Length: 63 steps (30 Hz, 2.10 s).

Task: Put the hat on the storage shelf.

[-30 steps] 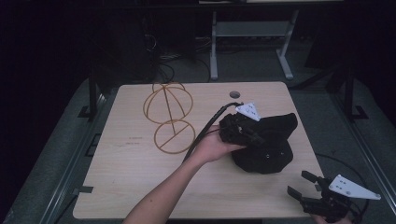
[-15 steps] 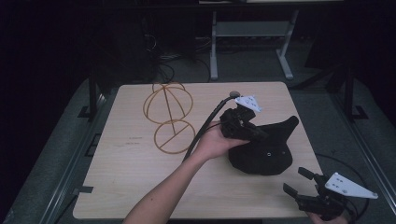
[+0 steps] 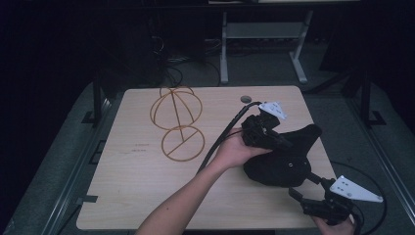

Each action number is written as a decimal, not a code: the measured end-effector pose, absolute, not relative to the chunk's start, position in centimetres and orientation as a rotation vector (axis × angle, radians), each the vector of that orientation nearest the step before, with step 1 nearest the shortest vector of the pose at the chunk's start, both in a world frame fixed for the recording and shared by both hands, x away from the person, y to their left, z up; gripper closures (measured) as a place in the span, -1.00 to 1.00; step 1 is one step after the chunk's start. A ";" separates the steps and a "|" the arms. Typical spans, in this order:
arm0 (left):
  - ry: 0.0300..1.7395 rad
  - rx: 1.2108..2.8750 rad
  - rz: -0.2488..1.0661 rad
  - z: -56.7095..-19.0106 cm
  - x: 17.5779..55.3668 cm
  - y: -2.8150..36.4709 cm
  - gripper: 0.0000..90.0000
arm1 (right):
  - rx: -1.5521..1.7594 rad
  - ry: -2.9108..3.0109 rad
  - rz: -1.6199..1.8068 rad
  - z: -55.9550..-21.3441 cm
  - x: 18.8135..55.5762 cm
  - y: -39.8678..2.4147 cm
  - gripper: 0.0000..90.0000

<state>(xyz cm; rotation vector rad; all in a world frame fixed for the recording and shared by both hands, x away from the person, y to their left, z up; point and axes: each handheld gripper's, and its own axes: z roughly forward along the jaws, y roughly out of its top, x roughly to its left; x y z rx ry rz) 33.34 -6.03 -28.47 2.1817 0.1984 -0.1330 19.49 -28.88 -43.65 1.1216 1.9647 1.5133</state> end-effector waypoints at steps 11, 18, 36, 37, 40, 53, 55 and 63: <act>0.156 2.186 -0.156 -28.2 32.7 -7.2 0.91 | 1.114 1.935 1.588 -43.7 19.9 -29.7 0.42; 0.137 2.202 -0.131 -28.0 32.7 -6.9 0.91 | 1.080 1.943 1.600 -43.5 20.0 -29.8 0.85; 0.156 2.216 -0.033 -26.7 32.5 -4.5 0.65 | 0.997 1.899 1.627 -40.8 19.5 -30.7 0.92; 0.156 2.216 -0.033 -26.7 32.5 -4.5 0.56 | 0.997 1.899 1.627 -40.8 19.5 -30.7 0.92; 0.194 2.224 0.000 -26.8 32.6 -3.2 0.36 | 0.975 1.892 1.628 -39.9 19.4 -31.0 0.92; 0.257 2.210 0.090 -28.3 31.5 1.7 -0.12 | 0.891 1.921 1.561 -35.2 19.5 -32.5 0.92; 0.270 2.209 0.113 -28.7 31.3 2.4 -0.15 | 0.875 1.937 1.557 -34.6 19.6 -32.5 0.93; 0.306 2.194 0.122 -30.3 30.4 4.9 -0.28 | 0.855 1.943 1.551 -32.8 19.9 -32.5 0.93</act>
